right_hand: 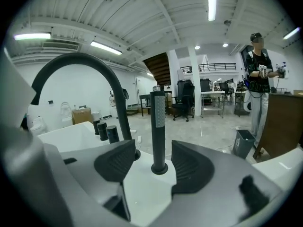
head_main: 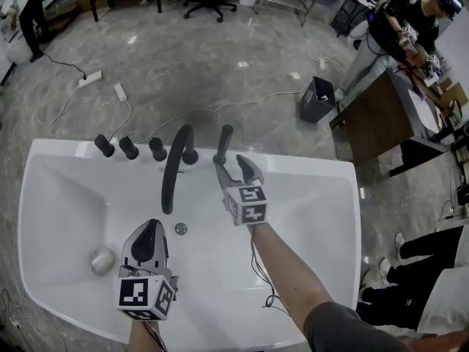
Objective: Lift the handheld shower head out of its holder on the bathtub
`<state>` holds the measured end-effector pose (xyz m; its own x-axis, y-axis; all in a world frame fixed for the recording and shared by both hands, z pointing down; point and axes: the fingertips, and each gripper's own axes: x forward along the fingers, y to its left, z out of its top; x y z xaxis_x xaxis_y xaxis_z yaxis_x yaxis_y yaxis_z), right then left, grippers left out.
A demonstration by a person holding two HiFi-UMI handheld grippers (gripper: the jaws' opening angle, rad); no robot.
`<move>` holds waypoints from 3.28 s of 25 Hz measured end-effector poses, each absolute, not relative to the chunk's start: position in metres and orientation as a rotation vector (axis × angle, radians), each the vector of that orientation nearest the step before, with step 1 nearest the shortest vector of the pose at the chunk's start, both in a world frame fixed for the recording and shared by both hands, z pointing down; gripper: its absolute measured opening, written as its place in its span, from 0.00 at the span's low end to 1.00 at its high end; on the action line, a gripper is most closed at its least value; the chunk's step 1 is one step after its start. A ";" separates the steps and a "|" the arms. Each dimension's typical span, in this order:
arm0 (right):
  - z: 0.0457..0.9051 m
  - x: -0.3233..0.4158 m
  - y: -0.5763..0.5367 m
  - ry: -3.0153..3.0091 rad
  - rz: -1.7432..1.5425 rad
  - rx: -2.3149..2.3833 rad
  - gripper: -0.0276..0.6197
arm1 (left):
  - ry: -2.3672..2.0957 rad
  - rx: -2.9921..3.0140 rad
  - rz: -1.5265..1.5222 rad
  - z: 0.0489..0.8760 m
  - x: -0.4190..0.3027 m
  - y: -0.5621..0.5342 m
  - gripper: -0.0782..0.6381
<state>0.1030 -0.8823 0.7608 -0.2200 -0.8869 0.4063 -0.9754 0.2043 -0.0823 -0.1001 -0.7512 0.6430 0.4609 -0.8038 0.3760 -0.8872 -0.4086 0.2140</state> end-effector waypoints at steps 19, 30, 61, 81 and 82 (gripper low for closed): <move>0.786 0.103 -0.939 -2.121 0.424 1.817 0.26 | -1.422 2.320 0.256 0.653 -0.111 -0.753 0.15; 0.742 0.099 -0.909 -2.171 0.330 1.792 0.25 | -1.430 2.306 0.280 0.640 -0.116 -0.735 0.15; 0.460 0.041 -0.602 -2.464 -0.029 1.717 0.25 | -1.470 2.438 0.083 0.449 -0.136 -0.496 0.15; 0.417 0.029 -0.388 -2.500 -0.061 1.834 0.25 | -1.447 2.499 0.065 0.422 -0.162 -0.299 0.15; 0.416 0.028 -0.378 -2.501 -0.063 1.836 0.25 | -1.441 2.507 0.063 0.420 -0.163 -0.291 0.15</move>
<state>0.0277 -0.3782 0.4162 -0.2992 -0.9542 0.0070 -0.9526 0.2991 0.0554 -0.1628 -0.2911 0.4205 0.5101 -0.8451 0.1599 -0.8558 -0.4802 0.1921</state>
